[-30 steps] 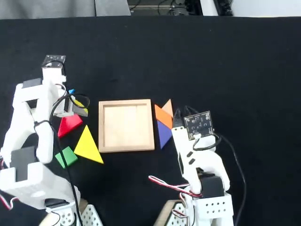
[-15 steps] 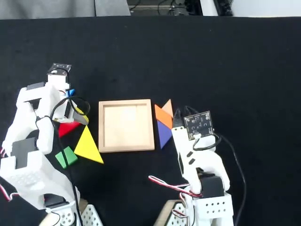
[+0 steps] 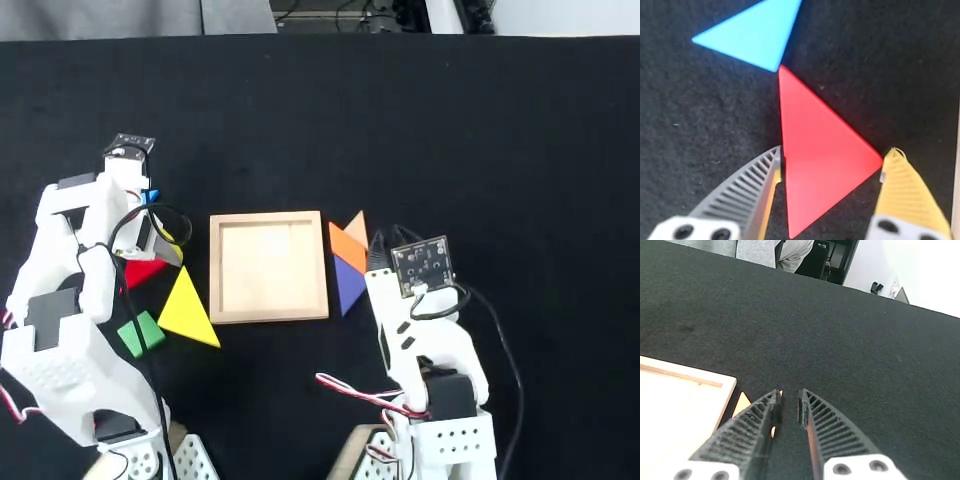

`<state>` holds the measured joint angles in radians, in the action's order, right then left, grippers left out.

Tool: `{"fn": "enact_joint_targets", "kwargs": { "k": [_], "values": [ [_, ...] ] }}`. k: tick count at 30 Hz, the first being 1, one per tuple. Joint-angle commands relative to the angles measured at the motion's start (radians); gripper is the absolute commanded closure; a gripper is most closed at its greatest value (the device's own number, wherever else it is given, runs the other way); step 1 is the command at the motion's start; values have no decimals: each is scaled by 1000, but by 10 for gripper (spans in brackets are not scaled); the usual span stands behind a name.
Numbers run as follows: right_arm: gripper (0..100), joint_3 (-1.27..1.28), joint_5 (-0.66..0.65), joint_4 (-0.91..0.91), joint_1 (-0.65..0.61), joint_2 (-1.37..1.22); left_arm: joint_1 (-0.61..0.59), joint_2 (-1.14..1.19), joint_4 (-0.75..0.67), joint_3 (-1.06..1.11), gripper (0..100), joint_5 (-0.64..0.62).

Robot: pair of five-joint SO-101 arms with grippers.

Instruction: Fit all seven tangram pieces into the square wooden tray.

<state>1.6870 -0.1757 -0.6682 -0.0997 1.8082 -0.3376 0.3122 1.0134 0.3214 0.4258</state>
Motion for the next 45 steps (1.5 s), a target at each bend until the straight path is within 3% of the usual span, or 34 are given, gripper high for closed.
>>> {"fn": "enact_joint_targets", "kwargs": {
  "k": [1, 7, 15, 22, 25, 29, 34, 37, 41, 45],
  "values": [
    [920, -1, -6, -6, -18, 42, 4, 3, 0, -31, 698, 5],
    [920, -1, -6, -6, -18, 42, 5, 3, 0, -31, 807, 9],
    [920, -1, -6, -6, -18, 42, 16, 2, 3, -42, 813, 6],
    [920, -1, -6, -6, -18, 42, 79, -123, 298, -206, 815, 3],
    [920, -1, -6, -6, -18, 42, 117, -186, 359, -217, 815, -2],
    [920, -1, -6, -6, -18, 42, 151, -255, 431, -217, 815, -141],
    [920, -1, -6, -6, -18, 42, 179, -324, 493, -199, 812, -408],
    [920, -1, -6, -6, -18, 42, 245, -374, 491, -147, 812, -486],
    [920, -1, -6, -6, -18, 42, 367, -465, 433, -27, 812, -577],
    [920, -1, -6, -6, -18, 42, 447, -545, 296, 113, 811, -588]
  ]
}}
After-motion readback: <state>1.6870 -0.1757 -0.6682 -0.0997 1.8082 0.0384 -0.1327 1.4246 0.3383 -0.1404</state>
